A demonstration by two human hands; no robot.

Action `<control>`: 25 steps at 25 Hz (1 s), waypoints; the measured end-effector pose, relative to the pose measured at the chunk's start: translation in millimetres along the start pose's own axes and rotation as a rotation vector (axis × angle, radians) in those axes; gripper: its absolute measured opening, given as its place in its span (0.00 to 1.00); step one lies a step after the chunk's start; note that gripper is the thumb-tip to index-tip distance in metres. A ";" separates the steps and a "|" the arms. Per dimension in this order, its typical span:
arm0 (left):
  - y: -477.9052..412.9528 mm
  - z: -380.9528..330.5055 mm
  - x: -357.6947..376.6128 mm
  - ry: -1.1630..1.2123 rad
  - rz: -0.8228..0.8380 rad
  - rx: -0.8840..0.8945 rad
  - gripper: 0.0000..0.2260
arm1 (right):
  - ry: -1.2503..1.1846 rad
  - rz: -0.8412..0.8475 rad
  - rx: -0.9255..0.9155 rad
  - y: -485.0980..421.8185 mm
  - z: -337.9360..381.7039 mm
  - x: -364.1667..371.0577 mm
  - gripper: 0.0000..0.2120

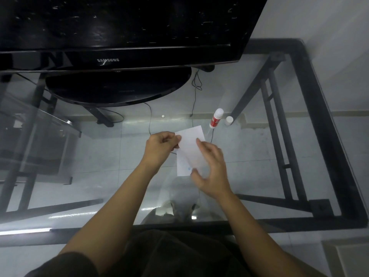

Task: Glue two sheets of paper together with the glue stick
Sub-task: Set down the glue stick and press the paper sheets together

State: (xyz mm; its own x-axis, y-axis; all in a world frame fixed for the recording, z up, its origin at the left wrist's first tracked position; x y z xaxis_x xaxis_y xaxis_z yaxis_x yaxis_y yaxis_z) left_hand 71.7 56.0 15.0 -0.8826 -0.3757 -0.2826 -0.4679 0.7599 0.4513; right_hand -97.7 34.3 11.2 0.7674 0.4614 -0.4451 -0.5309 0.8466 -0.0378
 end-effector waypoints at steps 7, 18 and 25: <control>-5.5 -5.6 -12.6 -0.190 0.145 0.050 0.06 | -0.462 0.025 0.405 -30.4 -5.6 -14.2 0.32; 8.2 29.2 13.4 -0.020 0.028 -0.147 0.05 | -0.316 -0.139 0.644 -21.3 -33.1 -15.7 0.03; -4.8 25.3 19.1 -0.225 -0.170 -0.041 0.04 | -0.182 -0.143 0.596 -41.7 -36.8 -12.9 0.02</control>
State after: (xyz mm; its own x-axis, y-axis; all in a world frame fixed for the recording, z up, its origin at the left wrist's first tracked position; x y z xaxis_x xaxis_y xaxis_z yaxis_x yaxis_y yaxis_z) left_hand 58.3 58.6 -14.0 -0.7613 -0.3654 -0.5356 -0.6138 0.6721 0.4141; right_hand -98.6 -16.8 -14.4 0.8925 0.3261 -0.3117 -0.1677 0.8814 0.4416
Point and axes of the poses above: each hand's wrist, its own y-axis away from the middle knuckle, its own x-axis out of the palm, z = x × y, the point moved 3 cm from there along -y, towards the middle knuckle, and after that the axes turned 7 degrees about -y, right-handed, at the moved point
